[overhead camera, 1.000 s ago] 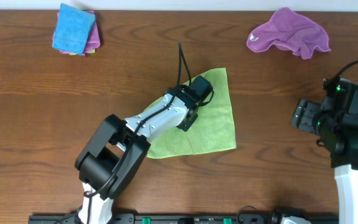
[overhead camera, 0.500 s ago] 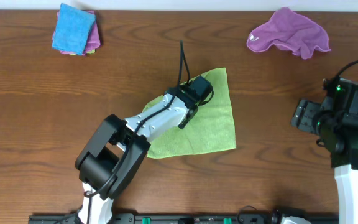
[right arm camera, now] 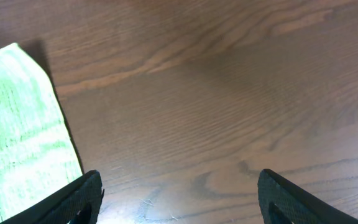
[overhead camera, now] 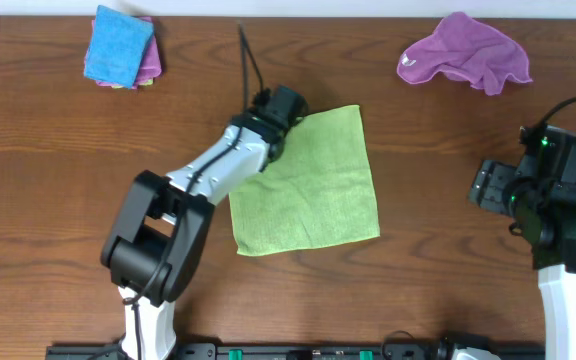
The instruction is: Fold the cloth
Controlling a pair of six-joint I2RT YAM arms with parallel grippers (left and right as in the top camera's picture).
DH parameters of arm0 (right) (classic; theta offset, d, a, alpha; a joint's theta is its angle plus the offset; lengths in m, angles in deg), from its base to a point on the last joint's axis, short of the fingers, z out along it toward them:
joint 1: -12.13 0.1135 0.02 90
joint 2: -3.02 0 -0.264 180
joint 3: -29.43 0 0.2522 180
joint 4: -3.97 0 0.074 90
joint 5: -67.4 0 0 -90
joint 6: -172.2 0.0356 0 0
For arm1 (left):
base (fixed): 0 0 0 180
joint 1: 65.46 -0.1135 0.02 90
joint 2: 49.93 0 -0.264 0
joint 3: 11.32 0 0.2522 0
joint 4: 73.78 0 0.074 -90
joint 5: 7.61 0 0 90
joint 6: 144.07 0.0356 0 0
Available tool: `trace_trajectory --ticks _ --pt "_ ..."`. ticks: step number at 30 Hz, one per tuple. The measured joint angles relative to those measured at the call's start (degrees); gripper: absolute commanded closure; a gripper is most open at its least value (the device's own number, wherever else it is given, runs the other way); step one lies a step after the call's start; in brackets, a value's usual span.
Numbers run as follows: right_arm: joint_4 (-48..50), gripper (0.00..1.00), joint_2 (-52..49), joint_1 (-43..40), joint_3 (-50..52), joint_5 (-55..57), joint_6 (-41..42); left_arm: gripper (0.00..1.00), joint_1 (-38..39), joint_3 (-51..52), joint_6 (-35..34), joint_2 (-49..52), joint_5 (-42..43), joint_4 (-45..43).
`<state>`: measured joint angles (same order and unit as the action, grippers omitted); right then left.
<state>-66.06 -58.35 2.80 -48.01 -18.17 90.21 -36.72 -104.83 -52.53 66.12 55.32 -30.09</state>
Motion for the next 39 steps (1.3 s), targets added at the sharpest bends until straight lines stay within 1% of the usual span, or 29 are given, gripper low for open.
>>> trace_trajectory --ticks 1,2,3,4,7,10,13,16,20,23,24,30,33,39 --pt "0.02 0.20 0.00 0.00 0.00 0.00 0.00 0.70 -0.98 0.00 0.15 0.00 1.01 -0.61" --pt "0.04 0.20 0.00 0.00 0.00 0.00 0.00 0.38 -1.73 0.00 0.28 0.00 1.90 -1.29" --pt "0.07 0.20 0.00 0.00 0.00 0.00 0.02 0.02 -2.56 0.00 0.28 0.00 2.97 -2.25" --pt "0.11 0.20 0.00 0.00 0.00 0.00 0.02 0.05 -3.48 0.00 -0.07 0.00 4.13 -3.23" --pt "0.17 0.21 0.00 0.00 0.00 0.00 0.00 0.05 -5.31 -0.02 -0.13 0.00 5.97 -4.72" --pt "0.17 0.21 0.00 0.00 0.00 0.00 0.00 0.04 -6.58 -0.02 -0.35 0.00 6.84 -4.11" --pt "0.17 0.21 0.00 0.00 0.00 0.00 0.00 0.04 -7.21 -0.09 -1.81 0.00 7.37 -0.90" --pt "0.17 0.21 -0.11 0.00 0.00 -0.26 -0.26 0.05 -7.26 -0.46 -4.55 0.00 7.50 4.22" --pt "0.42 0.22 -1.79 0.00 0.00 -4.31 -3.41 0.05 -7.26 -1.97 -8.33 -0.70 8.98 9.90" --pt "1.38 0.22 -5.29 0.00 0.02 -7.04 -5.18 0.05 -7.56 -2.78 -10.97 -4.09 12.76 12.17" --pt "2.08 0.23 -7.30 -0.02 0.07 -9.25 -6.16 0.05 -8.07 -3.23 -12.31 -7.34 15.61 13.51" --pt "8.87 0.23 -15.17 -0.02 3.61 -21.94 -8.72 0.05 -10.73 -3.93 -15.23 -17.51 23.23 20.61" --pt "11.91 0.22 -19.28 0.17 7.21 -26.88 -9.03 0.05 -12.31 -0.96 -15.78 -20.39 28.37 20.61" --pt "13.94 0.22 -25.51 2.03 10.08 -33.68 -9.16 0.05 -13.94 13.81 -19.37 -26.27 39.85 16.41"
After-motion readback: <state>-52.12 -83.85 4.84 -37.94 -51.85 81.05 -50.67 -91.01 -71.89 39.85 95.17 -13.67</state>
